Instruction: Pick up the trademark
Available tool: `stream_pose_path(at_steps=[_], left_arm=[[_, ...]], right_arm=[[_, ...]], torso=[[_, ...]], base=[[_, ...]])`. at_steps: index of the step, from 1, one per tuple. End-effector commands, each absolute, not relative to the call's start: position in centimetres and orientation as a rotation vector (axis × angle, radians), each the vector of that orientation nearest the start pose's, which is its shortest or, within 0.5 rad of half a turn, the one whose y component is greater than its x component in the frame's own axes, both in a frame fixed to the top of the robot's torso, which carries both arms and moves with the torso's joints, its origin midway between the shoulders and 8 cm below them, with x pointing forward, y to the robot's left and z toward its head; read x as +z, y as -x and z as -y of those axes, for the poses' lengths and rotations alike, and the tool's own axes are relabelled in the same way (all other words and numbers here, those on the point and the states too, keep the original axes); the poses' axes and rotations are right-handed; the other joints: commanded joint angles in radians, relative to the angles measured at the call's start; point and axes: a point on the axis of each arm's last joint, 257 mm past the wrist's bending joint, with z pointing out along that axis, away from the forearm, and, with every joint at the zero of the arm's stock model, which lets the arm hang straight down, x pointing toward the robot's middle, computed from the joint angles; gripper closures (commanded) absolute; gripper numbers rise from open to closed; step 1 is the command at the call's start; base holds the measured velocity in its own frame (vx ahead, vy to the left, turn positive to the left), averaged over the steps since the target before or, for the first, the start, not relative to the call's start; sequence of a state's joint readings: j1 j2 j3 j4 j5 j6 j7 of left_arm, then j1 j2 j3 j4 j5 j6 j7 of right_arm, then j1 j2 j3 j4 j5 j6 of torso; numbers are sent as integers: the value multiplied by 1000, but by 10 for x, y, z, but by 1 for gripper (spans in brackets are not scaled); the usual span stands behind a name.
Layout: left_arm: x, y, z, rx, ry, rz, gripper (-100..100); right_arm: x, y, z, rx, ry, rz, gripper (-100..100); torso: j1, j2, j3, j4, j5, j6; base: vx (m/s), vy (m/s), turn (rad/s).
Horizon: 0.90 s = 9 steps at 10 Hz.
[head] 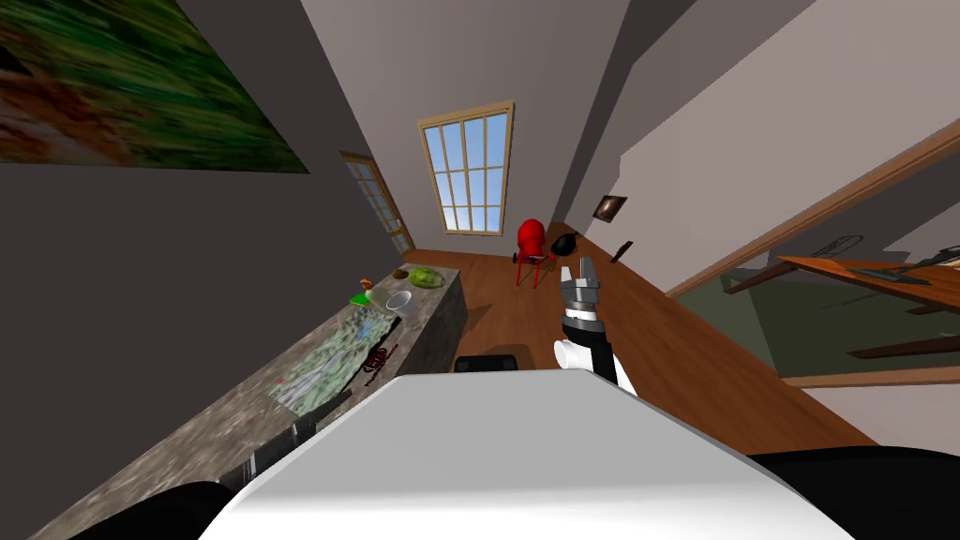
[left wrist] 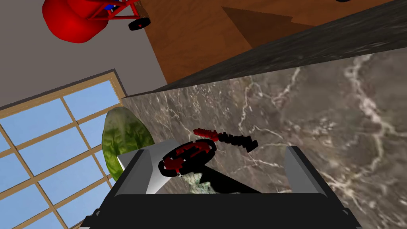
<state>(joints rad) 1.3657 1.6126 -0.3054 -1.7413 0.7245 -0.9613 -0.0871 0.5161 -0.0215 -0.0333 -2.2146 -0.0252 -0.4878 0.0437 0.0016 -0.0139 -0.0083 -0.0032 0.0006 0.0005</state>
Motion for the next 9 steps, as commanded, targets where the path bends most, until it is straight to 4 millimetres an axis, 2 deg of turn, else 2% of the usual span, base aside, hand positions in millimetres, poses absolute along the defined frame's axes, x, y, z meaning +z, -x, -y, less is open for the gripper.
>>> stream_pose_path(at_steps=[1,4,5,6,9], left_arm=[[-285,-80,-449,-938,1060,-2210,-100],[-283,-82,-449,-944,1049,-2216,-100],[-282,-83,-449,-947,1047,-2215,0],[-289,-92,-452,-942,1054,-2231,-100],[-293,-113,-454,-956,1061,-2223,-100]], right_arm=[[-12,-354,298,1216,-711,-685,0],[-12,-354,298,1216,-711,-685,0],[-12,-354,298,1217,-711,-685,0],[-12,-354,298,1217,-711,-685,0],[-12,-354,298,1217,-711,-684,0]], torso=[[0,0,0,0,0,0],[0,2,1,1,0,-1],[-1,7,4,1,0,0],[-2,11,6,3,0,-1],[-2,23,13,5,0,-1]], base=[[172,38,3],[143,27,27],[15,3,-5],[-98,-12,-84],[-119,-6,-68]])
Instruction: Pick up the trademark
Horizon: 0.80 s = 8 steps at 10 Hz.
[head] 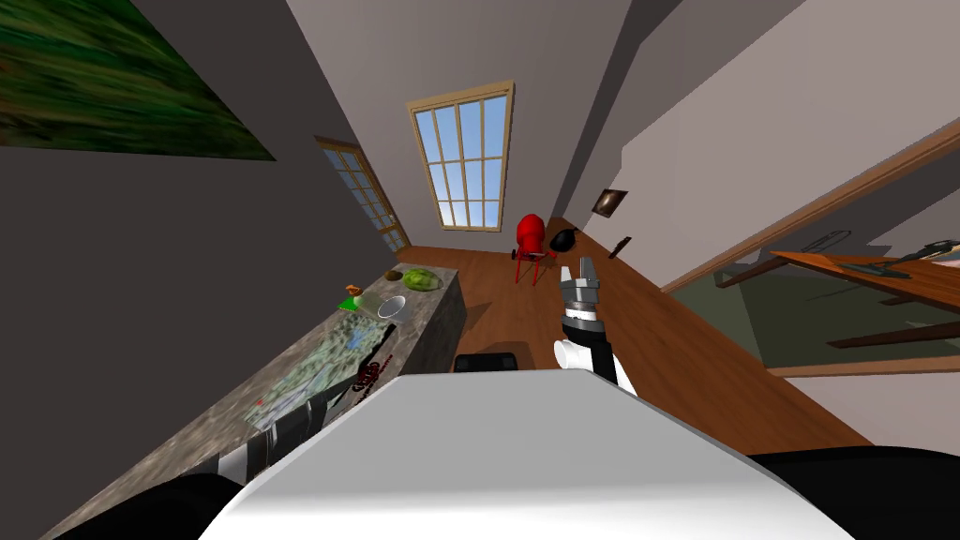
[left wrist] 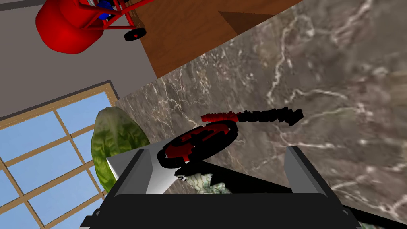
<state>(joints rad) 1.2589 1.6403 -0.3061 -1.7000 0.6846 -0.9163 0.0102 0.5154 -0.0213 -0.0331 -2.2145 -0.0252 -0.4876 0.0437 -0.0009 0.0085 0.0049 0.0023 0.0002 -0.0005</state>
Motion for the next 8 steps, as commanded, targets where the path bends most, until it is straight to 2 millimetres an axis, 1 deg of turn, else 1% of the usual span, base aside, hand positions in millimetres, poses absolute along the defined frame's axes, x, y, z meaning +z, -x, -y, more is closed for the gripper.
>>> stream_pose_path(at_steps=[1,3,4,5,6,7,8], left_arm=[[-299,-119,-457,-938,1056,-2242,-100],[-297,-131,-457,-959,1075,-2219,-100],[-304,-137,-463,-930,1079,-2240,-100],[-301,-149,-461,-955,1086,-2216,-100],[-306,-158,-467,-923,1078,-2231,-100],[-303,-168,-466,-947,1097,-2209,-100],[-309,-174,-472,-913,1096,-2224,-100]], right_arm=[[-12,-354,298,1217,-711,-684,0],[-12,-354,298,1217,-711,-684,0],[-12,-354,298,1217,-711,-684,0],[-12,-354,298,1217,-711,-684,0],[-12,-354,298,1217,-711,-684,0],[-12,-354,298,1217,-711,-684,0],[-12,-354,298,1217,-711,-684,0]], torso=[[0,0,0,0,0,0],[0,-1,0,0,0,0],[0,-3,-2,-1,0,0],[0,-2,-1,-1,1,1],[1,-3,-2,-1,2,1],[1,-3,-2,-2,4,2],[3,-4,-3,-2,5,2]], base=[[-114,-21,-76],[-76,-7,-21],[-91,-8,-100],[-101,-10,-39],[-126,-24,-81],[-108,-15,-56],[-123,-16,-85]])
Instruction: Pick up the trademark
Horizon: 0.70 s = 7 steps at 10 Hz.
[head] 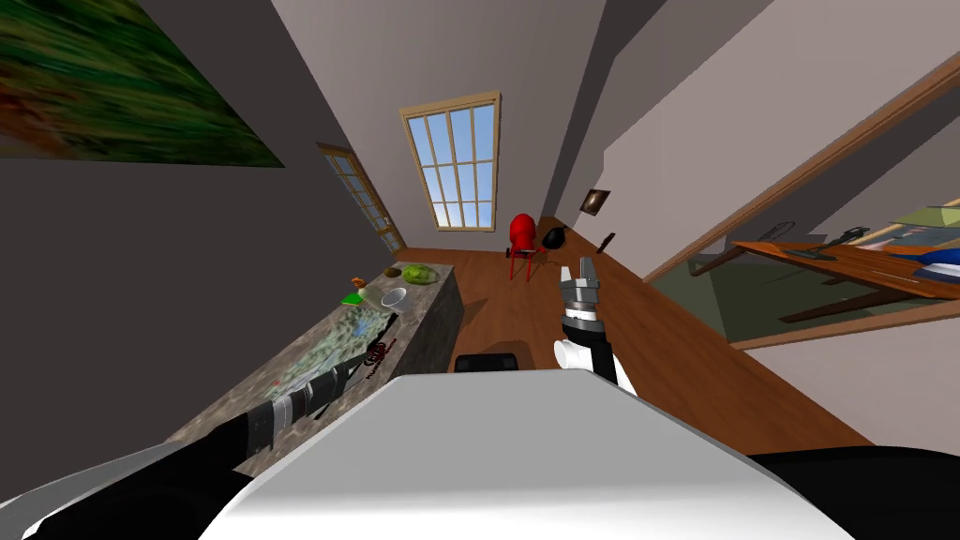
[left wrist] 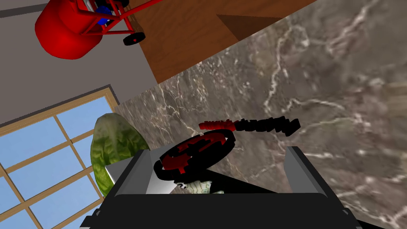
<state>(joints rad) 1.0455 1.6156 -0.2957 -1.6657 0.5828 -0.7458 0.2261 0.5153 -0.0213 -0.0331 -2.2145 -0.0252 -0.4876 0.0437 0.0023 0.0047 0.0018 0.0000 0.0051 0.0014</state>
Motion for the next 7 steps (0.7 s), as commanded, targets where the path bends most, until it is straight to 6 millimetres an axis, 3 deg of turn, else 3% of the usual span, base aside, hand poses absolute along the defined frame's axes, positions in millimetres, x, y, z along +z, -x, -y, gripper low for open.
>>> stream_pose_path(at_steps=[1,5,6,7], left_arm=[[-307,-181,-471,-927,1109,-2209,-100],[-310,-211,-483,-887,1134,-2195,-100],[-303,-227,-482,-911,1136,-2167,-100],[-303,-228,-481,-915,1142,-2164,-100]], right_arm=[[-12,-354,298,1217,-711,-684,0],[-12,-354,298,1217,-711,-684,0],[-12,-354,298,1217,-711,-684,0],[-12,-354,298,1217,-711,-684,0]], torso=[[0,0,0,0,0,0],[0,-2,-1,0,0,0],[0,-1,-1,0,0,0],[0,-1,-1,0,0,0]], base=[[-108,-1,-43],[-88,-16,-56],[-107,-23,-47],[-51,-6,4]])
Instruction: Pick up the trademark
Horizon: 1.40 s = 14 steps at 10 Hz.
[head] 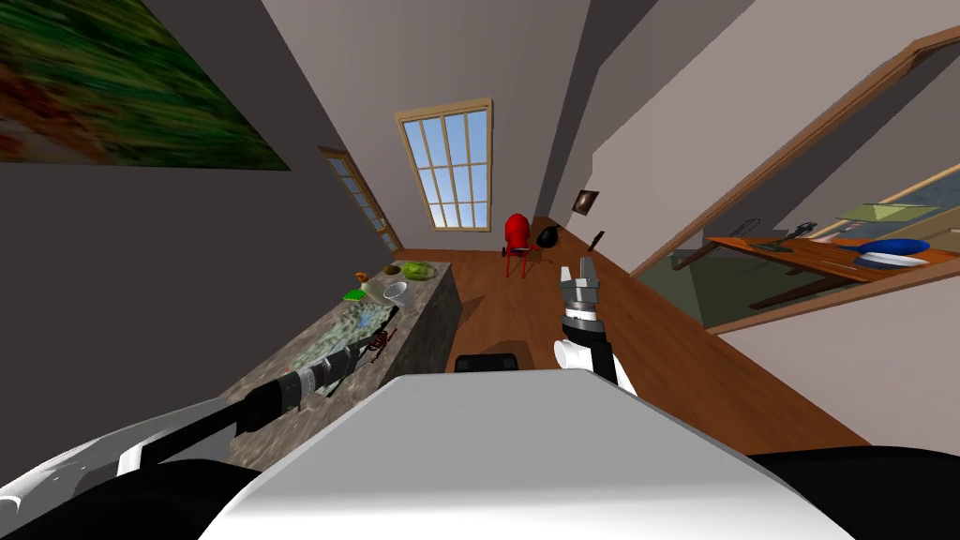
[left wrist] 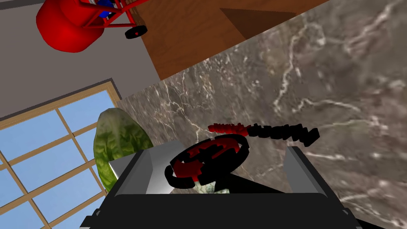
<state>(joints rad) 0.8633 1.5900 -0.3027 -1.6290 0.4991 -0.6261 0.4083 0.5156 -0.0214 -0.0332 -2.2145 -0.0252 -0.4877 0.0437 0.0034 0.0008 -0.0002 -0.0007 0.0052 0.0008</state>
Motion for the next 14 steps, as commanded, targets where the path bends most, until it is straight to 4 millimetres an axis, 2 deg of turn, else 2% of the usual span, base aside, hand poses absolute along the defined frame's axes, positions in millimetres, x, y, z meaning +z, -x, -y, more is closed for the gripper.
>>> stream_pose_path(at_steps=[1,4,5,6,10,11,12,13,14], left_arm=[[-306,-238,-489,-881,1155,-2162,-100],[-295,-272,-493,-889,1175,-2112,-100],[-298,-266,-493,-885,1163,-2124,-100],[-298,-267,-493,-885,1170,-2122,100],[-298,-266,-494,-880,1166,-2125,100],[-298,-266,-494,-880,1165,-2125,0],[-298,-253,-487,-905,1151,-2137,100],[-300,-250,-487,-902,1158,-2140,100],[-295,-244,-479,-944,1135,-2137,100]], right_arm=[[-12,-354,298,1217,-711,-685,0],[-12,-354,298,1217,-711,-684,0],[-12,-354,298,1217,-711,-684,0],[-12,-354,298,1217,-711,-685,0],[-12,-354,298,1217,-711,-685,0],[-12,-354,298,1217,-711,-685,0],[-12,-354,298,1217,-711,-685,0],[-12,-354,298,1216,-711,-685,0],[-12,-354,298,1216,-711,-685,0]], torso=[[0,0,0,0,0,0],[0,4,2,1,0,0],[0,3,2,1,0,0],[0,-1,0,0,0,0],[2,-4,-2,-1,1,-1],[2,-4,-2,-1,1,-1],[2,-4,-2,-1,2,-1],[4,-9,-5,-2,2,-2],[3,-11,-6,-2,2,-1]], base=[[-88,-3,-83],[-113,-15,-64],[-32,-6,-4],[-8,-1,3],[0,0,0],[0,0,0],[109,25,87],[124,7,89],[142,-1,86]])
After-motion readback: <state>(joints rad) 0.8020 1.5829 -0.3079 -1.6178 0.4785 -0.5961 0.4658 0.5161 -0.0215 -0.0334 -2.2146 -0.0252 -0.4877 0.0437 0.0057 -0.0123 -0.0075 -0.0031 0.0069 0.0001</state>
